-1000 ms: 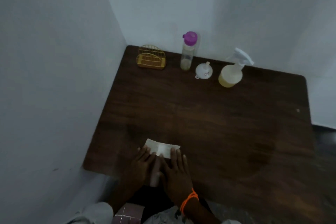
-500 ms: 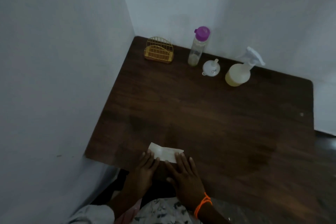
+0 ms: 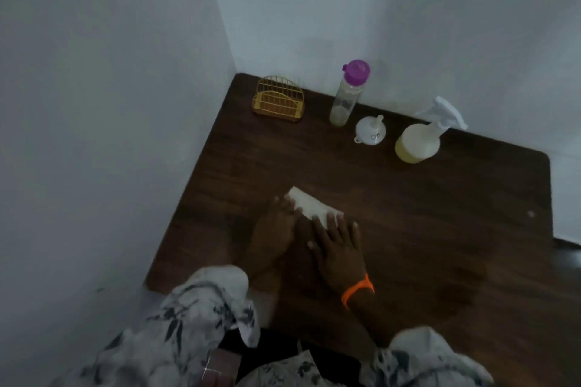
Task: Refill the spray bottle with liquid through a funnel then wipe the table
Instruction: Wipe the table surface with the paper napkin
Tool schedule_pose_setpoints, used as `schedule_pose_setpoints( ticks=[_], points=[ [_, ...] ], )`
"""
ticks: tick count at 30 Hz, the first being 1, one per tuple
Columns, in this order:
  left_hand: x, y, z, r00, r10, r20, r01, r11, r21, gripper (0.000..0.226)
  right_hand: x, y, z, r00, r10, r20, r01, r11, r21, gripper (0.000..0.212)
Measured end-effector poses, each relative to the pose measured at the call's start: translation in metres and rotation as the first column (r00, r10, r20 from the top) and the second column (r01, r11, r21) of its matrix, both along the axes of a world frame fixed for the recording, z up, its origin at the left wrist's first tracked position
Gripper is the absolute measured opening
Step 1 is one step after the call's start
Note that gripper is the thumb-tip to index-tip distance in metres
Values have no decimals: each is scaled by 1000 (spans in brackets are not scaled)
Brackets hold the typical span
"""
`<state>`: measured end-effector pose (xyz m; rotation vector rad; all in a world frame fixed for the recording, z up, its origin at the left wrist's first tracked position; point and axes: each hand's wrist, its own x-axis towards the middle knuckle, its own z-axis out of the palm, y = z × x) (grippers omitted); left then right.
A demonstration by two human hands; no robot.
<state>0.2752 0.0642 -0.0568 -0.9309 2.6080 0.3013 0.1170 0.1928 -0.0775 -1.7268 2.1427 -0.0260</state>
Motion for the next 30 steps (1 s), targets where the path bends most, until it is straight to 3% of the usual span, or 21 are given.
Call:
schedule_pose_setpoints(
  ticks=[4, 8, 11, 15, 18, 23, 30],
  points=[
    [36, -51, 7, 995, 85, 57, -84, 996, -6, 54, 17, -71, 4, 998, 69, 5, -69, 998, -5, 58],
    [103, -59, -3, 992, 126, -17, -125, 992, 15, 62, 56, -96, 7, 982, 188, 19, -188, 982, -1, 57],
    [150, -29, 1, 981, 182, -71, -180, 983, 35, 57, 89, -83, 7, 960, 268, 78, -266, 963, -31, 56],
    [172, 40, -4, 914, 320, -251, -304, 947, 102, 44, 113, -36, 5, 933, 341, 115, -331, 938, -97, 54],
    [177, 87, -10, 911, 280, -303, -267, 960, 83, 40, 107, 9, 6, 920, 383, 85, -375, 922, -99, 51],
    [145, 135, -9, 939, 177, -296, -150, 982, 111, 39, 70, 80, 11, 955, 290, 59, -290, 957, 3, 53],
    [29, 119, 1, 985, -11, -174, 38, 987, 156, 48, 2, 94, 17, 999, -12, -41, 17, 993, 119, 55]
  ],
)
